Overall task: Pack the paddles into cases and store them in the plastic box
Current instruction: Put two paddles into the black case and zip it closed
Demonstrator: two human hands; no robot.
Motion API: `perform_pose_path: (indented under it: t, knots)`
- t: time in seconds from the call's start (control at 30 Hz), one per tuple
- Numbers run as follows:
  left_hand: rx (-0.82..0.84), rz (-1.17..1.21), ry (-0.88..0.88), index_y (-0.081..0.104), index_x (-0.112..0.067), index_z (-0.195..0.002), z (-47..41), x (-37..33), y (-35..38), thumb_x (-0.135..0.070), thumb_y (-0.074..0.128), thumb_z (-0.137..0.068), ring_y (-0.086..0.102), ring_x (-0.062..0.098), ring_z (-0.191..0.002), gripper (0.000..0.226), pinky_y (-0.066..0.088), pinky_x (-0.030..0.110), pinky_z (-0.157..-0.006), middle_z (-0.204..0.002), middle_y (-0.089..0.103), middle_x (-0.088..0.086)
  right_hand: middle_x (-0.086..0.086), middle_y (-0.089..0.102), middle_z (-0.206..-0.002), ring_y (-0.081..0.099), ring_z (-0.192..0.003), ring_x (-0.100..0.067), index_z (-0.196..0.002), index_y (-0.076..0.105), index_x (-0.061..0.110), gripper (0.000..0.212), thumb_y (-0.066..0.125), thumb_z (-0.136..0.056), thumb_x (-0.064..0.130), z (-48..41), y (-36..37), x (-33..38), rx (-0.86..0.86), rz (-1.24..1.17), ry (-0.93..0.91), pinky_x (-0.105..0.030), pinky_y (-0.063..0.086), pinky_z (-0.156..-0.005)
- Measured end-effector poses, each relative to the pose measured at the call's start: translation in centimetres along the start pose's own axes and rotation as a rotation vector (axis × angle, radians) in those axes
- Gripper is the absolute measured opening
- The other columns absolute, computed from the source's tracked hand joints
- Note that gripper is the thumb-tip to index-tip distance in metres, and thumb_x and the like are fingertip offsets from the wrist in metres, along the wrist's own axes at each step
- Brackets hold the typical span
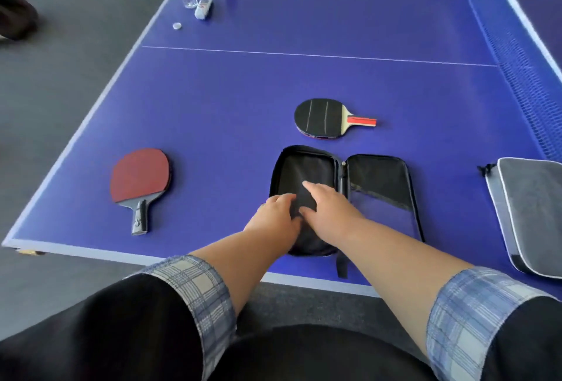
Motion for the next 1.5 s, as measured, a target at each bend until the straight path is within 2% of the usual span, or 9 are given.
perform_pose_path:
  t: [0.23,0.47,0.57,0.67,0.8,0.9,1.07,1.37,1.5]
  knots:
    - [-0.169,0.132,-0.199,0.042,-0.03,-0.144,0.6,17.3,-9.2,-0.034,0.051,-0.094,0.055,0.013,-0.099,0.05,0.042,0.028,-0.075,-0.146,0.045,-0.004,-0.001,0.041,-0.155,0.045,-0.135,-0.021,-0.151,0.039,0.024,0.049,0.046,-0.103,0.033,-5.5,7.9,13.2,0.169,-0.157,0.003,-0.029,0.039,-0.102]
    - [-0.283,0.338,-0.387,0.051,-0.023,-0.137,-1.5,34.5,-18.2,-0.02,0.046,-0.089,0.063,0.018,-0.082,0.048,0.046,0.027,-0.06,-0.135,0.056,0.0,0.003,0.043,-0.153,0.049,-0.125,-0.022,-0.149,0.04,0.026,0.047,0.041,-0.103,0.028,-12.2,15.6,24.9,0.11,-0.449,0.18,-0.03,0.039,-0.092]
    - [-0.27,0.365,-0.505,0.054,-0.024,-0.107,-3.3,38.7,-20.6,-0.017,0.044,-0.09,0.057,0.019,-0.063,0.021,0.049,0.029,-0.05,-0.12,0.05,0.006,-0.003,0.044,-0.151,0.045,-0.101,-0.024,-0.123,0.054,0.024,0.025,0.043,-0.101,0.024,-14.6,18.3,27.2,0.121,-0.449,0.239,-0.032,0.041,-0.077]
    - [-0.17,0.358,-0.622,0.046,-0.012,-0.101,-4.4,40.9,-20.5,-0.015,0.042,-0.089,0.045,0.023,-0.057,0.013,0.037,0.027,-0.047,-0.11,0.052,0.016,-0.006,0.039,-0.154,0.049,-0.123,-0.027,-0.149,0.035,0.015,0.051,0.047,-0.101,0.027,-16.2,20.0,27.8,0.1,-0.438,0.329,-0.036,0.042,-0.089]
    - [-0.153,0.415,-0.605,0.047,-0.01,-0.087,-5.6,41.4,-19.7,-0.014,0.042,-0.087,0.04,0.023,-0.052,0.006,0.032,0.024,-0.045,-0.089,0.051,0.012,-0.007,0.037,-0.155,0.046,-0.132,-0.03,-0.154,0.028,0.015,0.059,0.05,-0.099,0.025,-17.3,20.7,28.3,0.069,-0.409,0.376,-0.036,0.041,-0.097]
    - [-0.179,0.533,-0.583,0.06,-0.014,-0.109,-6.3,41.4,-19.2,-0.023,0.049,-0.091,0.053,0.026,-0.06,0.023,0.039,0.024,-0.051,-0.093,0.06,0.004,-0.005,0.047,-0.145,0.056,-0.107,-0.026,-0.148,0.04,0.017,0.053,0.051,-0.096,0.025,-17.6,20.9,28.5,0.034,-0.455,0.4,-0.032,0.05,-0.075]
    - [-0.283,0.768,-0.529,0.055,-0.027,-0.135,-6.6,39.1,-19.5,-0.029,0.056,-0.092,0.07,0.025,-0.092,0.043,0.052,0.029,-0.066,-0.125,0.065,-0.01,-0.012,0.058,-0.127,0.051,-0.078,-0.022,-0.117,0.058,0.018,0.027,0.054,-0.09,0.016,-17.3,18.3,26.8,-0.125,-0.49,0.452,-0.022,0.033,-0.047]
    - [-0.167,0.732,-0.255,0.063,-0.038,-0.12,-9.0,25.0,-19.5,-0.026,0.056,-0.089,0.069,0.011,-0.07,0.034,0.044,0.021,-0.047,-0.11,0.07,-0.019,-0.008,0.056,-0.126,0.063,-0.094,-0.027,-0.135,0.055,0.019,0.042,0.06,-0.093,0.025,-11.6,8.4,19.0,-0.338,-0.538,0.501,-0.035,0.057,-0.072]
    - [-0.102,0.716,-0.205,0.065,-0.039,-0.1,-8.9,18.2,-15.9,-0.022,0.053,-0.086,0.055,0.009,-0.047,0.025,0.039,0.019,-0.038,-0.093,0.073,-0.02,-0.012,0.058,-0.118,0.057,-0.066,-0.02,-0.118,0.064,0.018,0.03,0.056,-0.089,0.017,-8.4,5.1,12.8,-0.419,-0.628,0.522,-0.021,0.043,-0.046]
Point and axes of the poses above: each hand's wrist, its own z-axis away from the middle knuckle, its own y-axis out of the palm, x = y × z, the point moved 7 cm from there along -z, towards the middle knuckle
